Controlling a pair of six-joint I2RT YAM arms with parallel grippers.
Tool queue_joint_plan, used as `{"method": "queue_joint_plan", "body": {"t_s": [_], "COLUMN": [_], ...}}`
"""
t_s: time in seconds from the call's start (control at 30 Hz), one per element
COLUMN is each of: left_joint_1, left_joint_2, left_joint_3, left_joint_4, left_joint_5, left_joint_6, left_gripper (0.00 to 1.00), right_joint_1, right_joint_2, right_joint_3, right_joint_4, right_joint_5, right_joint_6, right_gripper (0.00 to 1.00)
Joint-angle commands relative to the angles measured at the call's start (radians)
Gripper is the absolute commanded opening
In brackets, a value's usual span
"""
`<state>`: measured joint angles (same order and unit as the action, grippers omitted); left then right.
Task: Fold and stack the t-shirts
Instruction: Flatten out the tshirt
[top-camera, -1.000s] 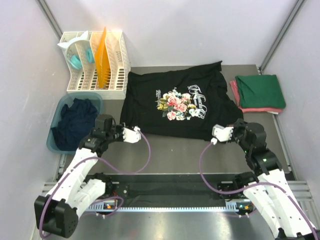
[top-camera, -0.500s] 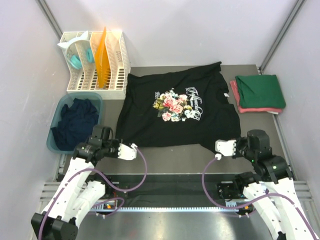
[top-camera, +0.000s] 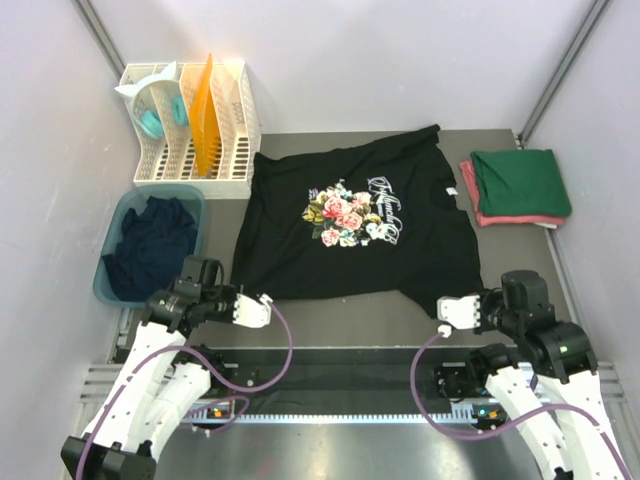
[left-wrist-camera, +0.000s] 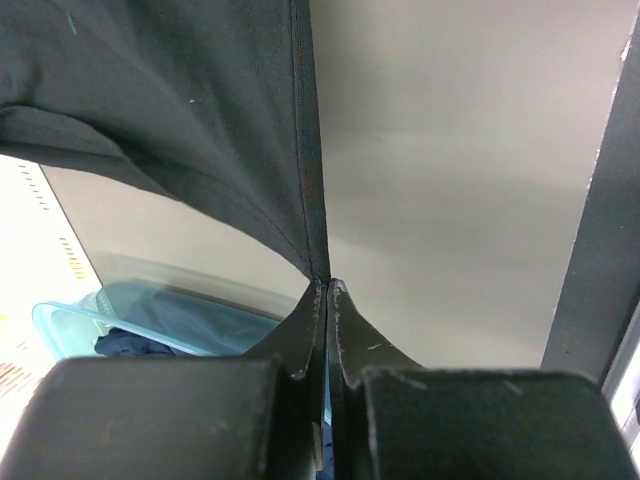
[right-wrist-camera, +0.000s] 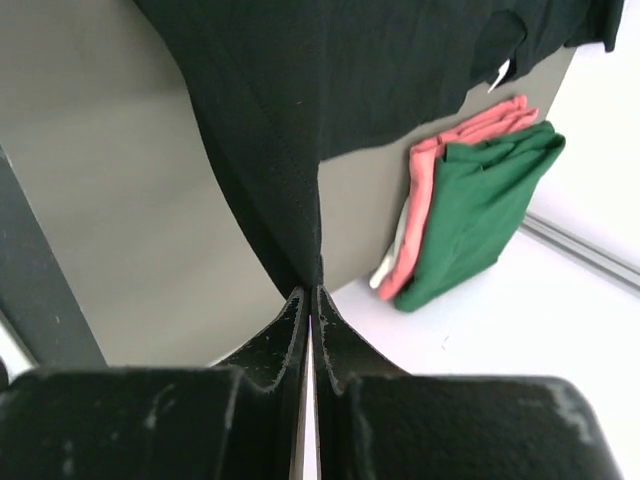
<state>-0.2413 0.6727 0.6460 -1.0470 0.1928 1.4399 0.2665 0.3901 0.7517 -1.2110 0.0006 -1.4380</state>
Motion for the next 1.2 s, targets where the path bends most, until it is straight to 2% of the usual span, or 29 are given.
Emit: {"method": "queue_joint_plan", "body": {"t_s": [0.0,0.07,0.27,0.47,0.63,0.77,0.93,1.17], "left_joint_1": [-0.001,-0.001,-0.001,-0.001,-0.001,-0.001,-0.001,-0.001], "left_joint_2": [0.019,0.03,0.033,-0.048,-0.12,-0.128,-0.087,0.025], "left_joint_3": [-0.014,-0.016,-0.006,-0.025,-0.037,-0.043,-0.045,0.0], "left_joint_4": [0.05,0.053,-0.019,-0.139,-0.197,-0.171,-0.017,0.131], "left_joint_5": [-0.001,-0.001,0.022,0.043,0.074,0.077,0.053,0.002], "left_joint_6": [0.008,0.01,0.042,0.126,0.169,0.154,0.058,-0.001], "left_gripper": [0.0,0.0,0.0,0.0,0.0,0.0,0.0,0.0], "right_joint_1": [0.011,0.011,0.011,0.013,0.019,0.039,0.039,0.037], "right_joint_2": [-0.042,-0.05,-0.037,-0.1,-0.138,-0.146,-0.175,-0.073], "right_joint_3": [-0.003,-0.008,0.041,0.072,0.084,0.089,0.037,-0.017], "right_joint_4": [-0.012,-0.002,-0.113,-0.246,-0.246,-0.243,-0.11,0.241], "right_joint_5": [0.064,0.064,0.041,0.022,0.062,0.075,0.07,0.108], "right_joint_6": [-0.047,-0.042,-0.022,-0.05,-0.013,0.017,0.036,0.097], "right_gripper": [0.0,0.0,0.0,0.0,0.0,0.0,0.0,0.0]}}
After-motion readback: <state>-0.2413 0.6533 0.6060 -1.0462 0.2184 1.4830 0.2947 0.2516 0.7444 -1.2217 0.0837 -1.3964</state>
